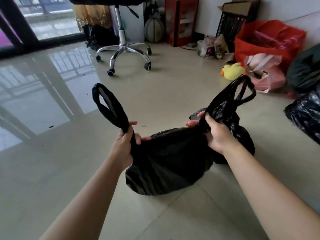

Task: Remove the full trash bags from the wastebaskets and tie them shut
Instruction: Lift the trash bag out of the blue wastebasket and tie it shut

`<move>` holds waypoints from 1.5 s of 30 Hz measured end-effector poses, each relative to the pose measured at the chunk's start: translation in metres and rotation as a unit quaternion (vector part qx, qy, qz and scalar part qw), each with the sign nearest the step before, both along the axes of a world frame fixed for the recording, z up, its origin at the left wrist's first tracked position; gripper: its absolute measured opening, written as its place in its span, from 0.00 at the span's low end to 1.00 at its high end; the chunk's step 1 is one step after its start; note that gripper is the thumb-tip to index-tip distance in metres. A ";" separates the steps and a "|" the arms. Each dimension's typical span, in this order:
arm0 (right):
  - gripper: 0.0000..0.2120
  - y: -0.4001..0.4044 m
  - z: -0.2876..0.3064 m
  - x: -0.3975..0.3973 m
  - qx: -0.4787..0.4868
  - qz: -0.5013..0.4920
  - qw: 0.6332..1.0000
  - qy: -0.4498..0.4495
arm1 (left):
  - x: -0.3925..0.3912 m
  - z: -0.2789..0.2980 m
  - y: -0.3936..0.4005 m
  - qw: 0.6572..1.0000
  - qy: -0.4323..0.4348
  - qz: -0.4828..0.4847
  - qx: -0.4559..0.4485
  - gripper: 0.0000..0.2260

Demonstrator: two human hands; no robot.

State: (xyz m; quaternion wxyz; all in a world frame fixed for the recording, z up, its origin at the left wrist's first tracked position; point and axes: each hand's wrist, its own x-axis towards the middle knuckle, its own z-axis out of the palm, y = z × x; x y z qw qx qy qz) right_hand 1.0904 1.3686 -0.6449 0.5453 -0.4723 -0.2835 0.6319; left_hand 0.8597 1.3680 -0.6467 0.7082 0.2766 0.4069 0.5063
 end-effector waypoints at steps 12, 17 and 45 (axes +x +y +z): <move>0.11 -0.015 -0.013 -0.016 -0.175 0.135 0.962 -0.161 | 0.025 -0.035 0.009 0.980 -0.024 -0.114 -0.163 0.14; 0.15 -0.006 -0.026 -0.025 -0.075 0.084 0.963 -0.246 | 0.016 -0.045 0.012 0.969 0.059 -0.065 -0.231 0.16; 0.11 -0.005 -0.015 -0.052 -0.036 0.369 0.716 -0.592 | 0.028 -0.040 0.006 0.948 0.165 -0.241 -0.128 0.20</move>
